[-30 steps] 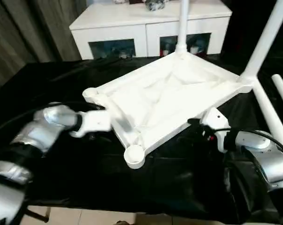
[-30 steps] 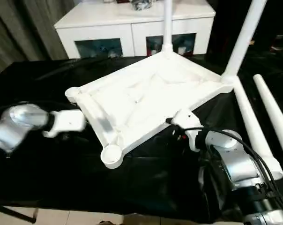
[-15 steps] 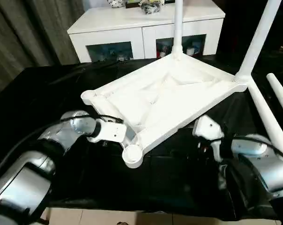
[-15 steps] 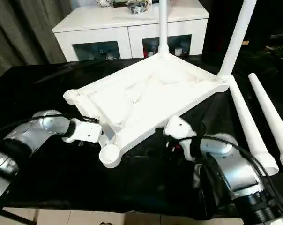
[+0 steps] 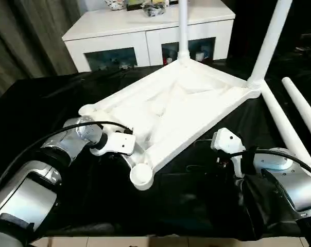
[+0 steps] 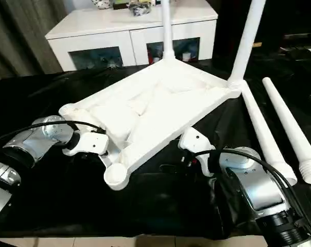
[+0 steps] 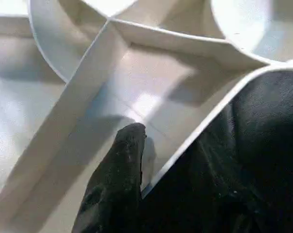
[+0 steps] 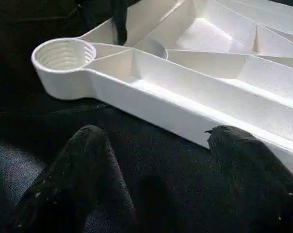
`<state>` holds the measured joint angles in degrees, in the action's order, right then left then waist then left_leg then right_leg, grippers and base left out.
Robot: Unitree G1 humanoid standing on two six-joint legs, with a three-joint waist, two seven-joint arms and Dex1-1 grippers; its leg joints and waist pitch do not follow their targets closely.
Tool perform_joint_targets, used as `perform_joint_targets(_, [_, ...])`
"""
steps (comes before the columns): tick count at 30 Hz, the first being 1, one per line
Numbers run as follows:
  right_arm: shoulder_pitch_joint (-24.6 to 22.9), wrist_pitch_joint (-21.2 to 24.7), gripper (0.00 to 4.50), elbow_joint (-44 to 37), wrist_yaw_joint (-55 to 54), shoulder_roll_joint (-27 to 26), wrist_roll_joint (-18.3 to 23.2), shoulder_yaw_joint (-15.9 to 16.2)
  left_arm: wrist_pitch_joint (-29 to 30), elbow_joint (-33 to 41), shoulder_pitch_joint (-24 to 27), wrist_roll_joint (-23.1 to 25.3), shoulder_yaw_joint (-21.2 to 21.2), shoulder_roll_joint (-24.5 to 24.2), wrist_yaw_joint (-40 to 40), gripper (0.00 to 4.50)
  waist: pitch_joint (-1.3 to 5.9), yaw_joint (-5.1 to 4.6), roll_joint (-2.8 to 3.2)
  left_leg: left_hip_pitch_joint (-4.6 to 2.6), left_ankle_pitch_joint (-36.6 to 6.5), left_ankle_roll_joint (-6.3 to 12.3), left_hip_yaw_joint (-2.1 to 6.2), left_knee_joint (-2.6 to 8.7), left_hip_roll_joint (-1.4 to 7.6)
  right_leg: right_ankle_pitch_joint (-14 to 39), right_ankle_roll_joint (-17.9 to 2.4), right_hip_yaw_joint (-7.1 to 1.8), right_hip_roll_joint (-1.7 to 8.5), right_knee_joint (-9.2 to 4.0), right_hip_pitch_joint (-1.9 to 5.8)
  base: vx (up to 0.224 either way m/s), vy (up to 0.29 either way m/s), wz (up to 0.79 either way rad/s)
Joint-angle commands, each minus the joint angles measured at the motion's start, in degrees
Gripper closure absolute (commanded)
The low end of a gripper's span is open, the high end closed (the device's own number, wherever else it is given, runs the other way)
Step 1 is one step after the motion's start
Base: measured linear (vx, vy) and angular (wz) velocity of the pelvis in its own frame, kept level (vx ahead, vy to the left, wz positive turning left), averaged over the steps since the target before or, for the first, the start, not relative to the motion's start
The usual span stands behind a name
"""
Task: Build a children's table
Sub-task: Rotate table base
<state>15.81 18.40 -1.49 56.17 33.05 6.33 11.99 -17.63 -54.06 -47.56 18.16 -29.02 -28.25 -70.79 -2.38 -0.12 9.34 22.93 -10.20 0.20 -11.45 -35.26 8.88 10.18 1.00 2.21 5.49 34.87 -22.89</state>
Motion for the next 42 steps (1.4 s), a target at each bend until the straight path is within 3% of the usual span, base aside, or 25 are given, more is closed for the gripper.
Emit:
perform_joint_targets(1, [0.71,0.11,0.75,0.17,0.37,0.0,0.06,0.91,5.08,2.18,3.65,-3.16,1.55,-0.41,-2.01,3.26,3.42,0.52,-2.0,-1.37,-20.46,2.45,2.48,5.03,3.85,16.39,-15.05,-1.54,3.54,-4.47,2.12,0.0,0.0,0.0])
perform_joint_targets(10, [0.02,0.41,0.75,0.05,0.14,0.31,0.2,0.36,13.21,18.83,13.88,-8.18,4.11,-2.35,-4.26,3.52,2.91,-0.32,-1.91,-1.5,-25.41,0.54,2.84,5.42,3.83,23.75,-12.41,-1.66,3.51,-4.8,1.59,0.0,0.0,0.0])
perform_joint_targets(13, [-0.29,0.62,0.75,0.08,-0.14,0.5,0.24,-0.02,20.23,27.23,19.03,-9.35,6.57,-2.59,-2.35,3.63,2.62,-0.93,-2.26,-1.2,-26.15,0.17,3.1,5.72,3.86,26.33,-11.42,-1.68,3.54,-4.96,1.78,0.0,0.0,0.0])
perform_joint_targets(16, [-0.21,0.78,0.75,0.3,-0.42,0.42,0.23,-0.15,24.96,31.74,21.79,-10.72,8.6,-1.6,0.3,3.75,2.37,-1.3,-2.33,-1.38,-27.26,-0.23,3.28,5.64,3.66,30.47,-10.13,-1.66,3.58,-5.34,1.6,0.0,0.0,0.0])
perform_joint_targets(18, [-0.09,0.9,0.75,0.32,-0.49,0.21,0.24,0.1,30.69,36.18,23.74,-11.73,9.92,-0.84,2.22,3.83,2.28,-1.52,-2.79,-1.22,-27.08,-0.28,3.4,5.67,3.58,32.22,-9.26,-1.64,3.5,-5.56,1.61,0.0,0.0,0.0])
perform_joint_targets(24, [0.3,0.78,0.75,0.91,-0.74,-0.24,-0.04,0.7,38.46,40.44,25.23,-9.68,11.41,1.68,8.83,4.06,1.97,-2.46,-3.05,-1.02,-27.3,-0.09,3.82,5.41,3.26,34.97,-7.92,-1.43,3.36,-5.95,1.38,0.0,0.0,0.0])
perform_joint_targets(25, [0.47,0.84,0.75,0.99,-0.8,-0.32,-0.13,0.81,39.43,40.46,25.05,-9.25,11.75,2.62,10.43,4.1,1.91,-2.71,-3.45,-0.8,-27.22,0.12,3.91,5.34,3.11,36.01,-7.48,-1.28,3.36,-6.03,1.52,0.0,0.0,0.0])
perform_joint_targets(29, [1.11,0.92,0.75,1.98,-2.01,-0.65,-1.05,0.86,38.8,38.93,23.57,-8.71,12.32,5.08,15.16,4.3,1.82,-3.55,-3.39,-0.6,-28.17,-0.06,4.53,5.08,2.69,39.26,-5.77,-0.69,3.25,-6.58,1.41,0.0,0.0,0.0])
perform_joint_targets(31, [1.97,1.32,0.75,4.03,-4.42,-1.08,-2.53,0.61,34.06,35.96,21.34,-7.74,12.15,6.73,19.92,4.34,1.93,-3.95,-3.63,-0.35,-27.44,0.43,4.71,5.12,2.66,37.18,-6.04,-0.52,3.2,-6.74,1.63,0.0,0.0,0.0])
perform_joint_targets(32, [2.7,2.48,0.75,5.53,-6.4,-1.6,-3.37,0.28,31.56,34.04,19.61,-7.13,12.26,7.73,23.18,4.44,2.04,-4.19,-3.31,-0.31,-27.51,0.52,4.78,5.13,2.6,34.86,-6.69,-0.15,3.04,-6.66,1.77,0.0,0.0,0.0])
perform_joint_targets(33, [2.7,2.48,0.75,5.53,-6.4,-1.6,-3.37,0.28,31.56,34.04,19.61,-7.13,12.26,7.73,23.18,4.48,2.21,-4.24,-3.15,-0.34,-27.25,0.48,4.82,5.08,2.6,33.49,-7.13,-0.06,3.11,-6.59,1.91,0.0,0.0,0.0])
perform_joint_targets(34, [2.86,3.43,0.75,5.9,-7.25,-1.53,-3.82,0.07,32.09,32.99,18.19,-7.06,12.51,8.76,24.74,4.48,2.62,-4.24,-3.23,0.04,-24.98,0.87,4.99,5.22,2.86,27.46,-8.46,-0.13,3.2,-6.05,2.54,0.0,0.0,0.0])
perform_joint_targets(35, [2.87,3.86,0.75,5.97,-7.73,-1.47,-4.04,-0.09,32.51,32.52,17.54,-7.03,12.73,9.37,25.72,4.48,2.51,-4.18,-3.09,0.16,-24.39,1.27,4.96,5.42,2.93,25.34,-9.12,-0.06,3.01,-5.93,2.53,0.0,0.0,0.0])
perform_joint_targets(36, [2.87,3.86,0.75,5.97,-7.73,-1.47,-4.04,-0.09,32.51,32.52,17.54,-7.03,12.73,9.37,25.72,4.48,2.8,-3.89,-3.19,-0.18,-22.72,1.89,4.66,5.13,2.95,21.08,-10.53,-0.05,3.03,-5.95,2.48,0.0,0.0,0.0])
perform_joint_targets(38, [3.11,4.44,0.75,6.39,-8.82,-1.58,-4.54,-0.45,32.37,31.77,17.0,-6.74,12.92,10.04,27.11,4.48,3.18,-3.51,-3.22,-0.18,-18.55,3.73,4.31,4.8,2.97,15.56,-12.53,-0.02,3.18,-5.69,2.83,0.0,0.0,0.0])
perform_joint_targets(42, [5.19,5.1,0.75,9.62,-14.75,-2.58,-7.53,-1.5,27.66,28.66,16.47,-6.88,11.7,10.29,27.08,4.48,3.4,-2.55,-3.11,-0.42,-13.5,6.33,3.76,4.22,2.96,11.85,-14.4,0.05,3.02,-5.51,2.58,0.0,0.0,0.0])
